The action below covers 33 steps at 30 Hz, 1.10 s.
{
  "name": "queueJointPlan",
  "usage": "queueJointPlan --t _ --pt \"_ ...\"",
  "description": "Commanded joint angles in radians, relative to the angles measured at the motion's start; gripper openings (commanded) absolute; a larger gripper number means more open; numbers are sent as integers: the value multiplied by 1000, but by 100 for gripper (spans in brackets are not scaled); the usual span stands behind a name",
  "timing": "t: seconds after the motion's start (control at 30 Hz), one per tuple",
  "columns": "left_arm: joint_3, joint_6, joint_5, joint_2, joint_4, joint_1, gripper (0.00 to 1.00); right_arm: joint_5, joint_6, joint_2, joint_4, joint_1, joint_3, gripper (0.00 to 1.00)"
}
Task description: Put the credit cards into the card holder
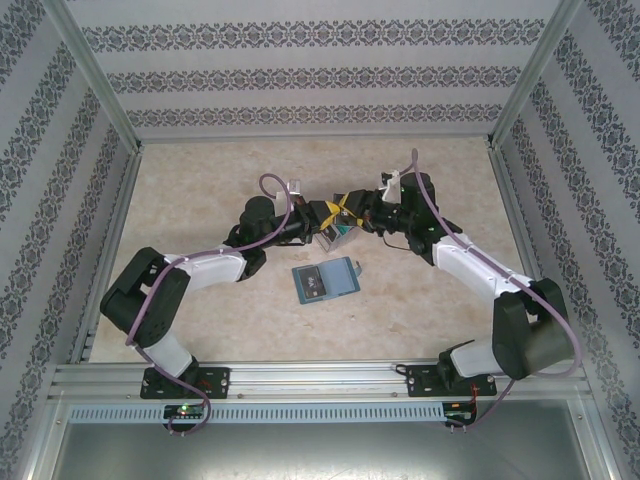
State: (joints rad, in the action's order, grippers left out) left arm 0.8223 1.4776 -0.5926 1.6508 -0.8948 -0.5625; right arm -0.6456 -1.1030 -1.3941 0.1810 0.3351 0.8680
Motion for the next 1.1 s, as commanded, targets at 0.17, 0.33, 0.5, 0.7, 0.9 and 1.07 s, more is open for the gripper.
queueJointPlan --t 0.17,0.33,0.5,0.7,0.9,1.07 --pt "-5 24 -34 -30 -169 -4 2 42 -21 42 0 -28 -31 32" --pt "8 38 -59 -18 -190 -5 7 28 -30 38 16 -28 -31 26" --pt "20 44 -71 -20 -208 -4 17 44 -25 41 -4 -31 -31 28" --pt "22 45 -80 -25 -212 -4 18 47 -23 44 -8 -34 -30 27" --pt "28 44 -85 -25 -208 -4 18 60 -21 55 -13 -39 -33 26" --pt "32 45 -94 -25 -208 -4 18 75 -20 64 -17 -41 -40 25"
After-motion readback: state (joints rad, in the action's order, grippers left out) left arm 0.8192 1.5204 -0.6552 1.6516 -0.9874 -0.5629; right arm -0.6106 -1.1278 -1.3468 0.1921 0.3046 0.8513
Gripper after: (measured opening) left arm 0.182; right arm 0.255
